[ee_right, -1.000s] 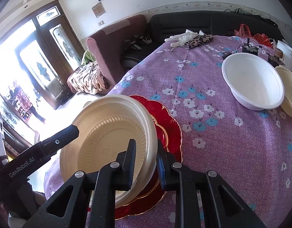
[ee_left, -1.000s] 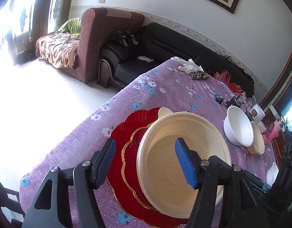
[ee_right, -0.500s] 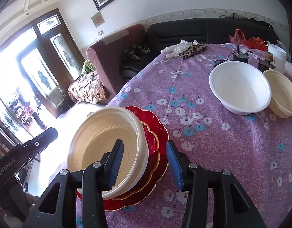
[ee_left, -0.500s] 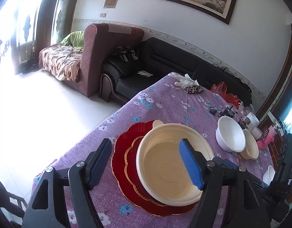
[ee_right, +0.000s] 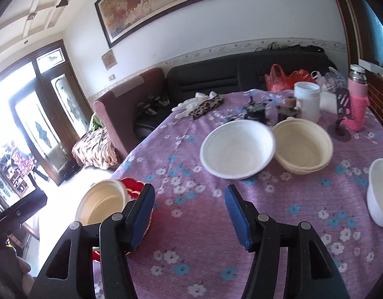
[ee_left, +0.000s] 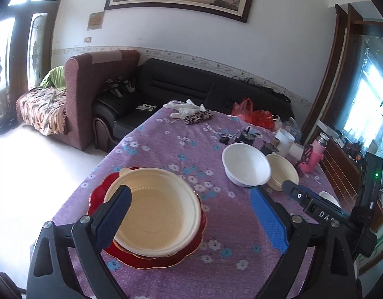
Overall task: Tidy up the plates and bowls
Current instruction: 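Move both grippers to the large white foam bowl and close on its rim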
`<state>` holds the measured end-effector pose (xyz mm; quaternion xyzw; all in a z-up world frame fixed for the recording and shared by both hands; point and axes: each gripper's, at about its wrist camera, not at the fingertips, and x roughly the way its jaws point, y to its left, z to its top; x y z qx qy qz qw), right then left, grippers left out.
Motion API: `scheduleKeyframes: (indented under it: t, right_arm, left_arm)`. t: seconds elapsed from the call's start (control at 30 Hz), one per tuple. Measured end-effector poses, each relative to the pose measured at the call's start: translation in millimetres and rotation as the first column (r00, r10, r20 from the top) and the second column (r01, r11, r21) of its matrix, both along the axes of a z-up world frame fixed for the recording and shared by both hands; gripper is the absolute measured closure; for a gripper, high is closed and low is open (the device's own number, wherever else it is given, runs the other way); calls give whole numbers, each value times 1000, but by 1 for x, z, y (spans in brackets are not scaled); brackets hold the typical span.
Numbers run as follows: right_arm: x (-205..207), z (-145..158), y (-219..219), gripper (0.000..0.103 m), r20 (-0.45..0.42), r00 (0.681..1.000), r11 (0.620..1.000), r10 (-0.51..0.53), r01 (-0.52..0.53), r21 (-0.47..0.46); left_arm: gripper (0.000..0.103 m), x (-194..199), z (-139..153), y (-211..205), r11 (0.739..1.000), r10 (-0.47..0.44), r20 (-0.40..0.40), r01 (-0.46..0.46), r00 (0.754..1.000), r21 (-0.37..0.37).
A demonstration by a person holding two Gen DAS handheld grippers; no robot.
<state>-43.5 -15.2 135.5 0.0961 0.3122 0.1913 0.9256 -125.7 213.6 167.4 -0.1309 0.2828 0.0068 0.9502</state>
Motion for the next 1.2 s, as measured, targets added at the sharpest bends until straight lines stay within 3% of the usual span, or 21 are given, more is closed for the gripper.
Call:
scheduleKeyframes:
  t: [0.2,0.47,0.63,0.8,1.03,1.2]
  right_arm:
    - [4,17,-93,34,33,981,981,-191,189,47]
    - [31,2,-167,34,-46,944,932,-327,331,147]
    - [66,-29,-141,34,-146,956,946,-256,279,165]
    - [98,-65,-103,34,-271,948,948,-169,231,217]
    - [131,-89,-72,34,-355,923,928,-150,255,271]
    - [145,-98,-59,34,-353,925,939,-141,237,249]
  left_arm:
    - [7,30,5,-15,997,-53,-56,50,997,-54]
    - [7,78,-3,-31,985,-102,-131,82,986,-149]
    - [7,120,-11,-41,980,-114,-164,83,980,-182]
    - [7,189,-18,-47,988,-111,-231,83,967,-128]
    - [7,275,-51,-54,987,-162,-388,156,907,-48]
    - [7,308,-82,-53,990,-144,-455,130,879,-61]
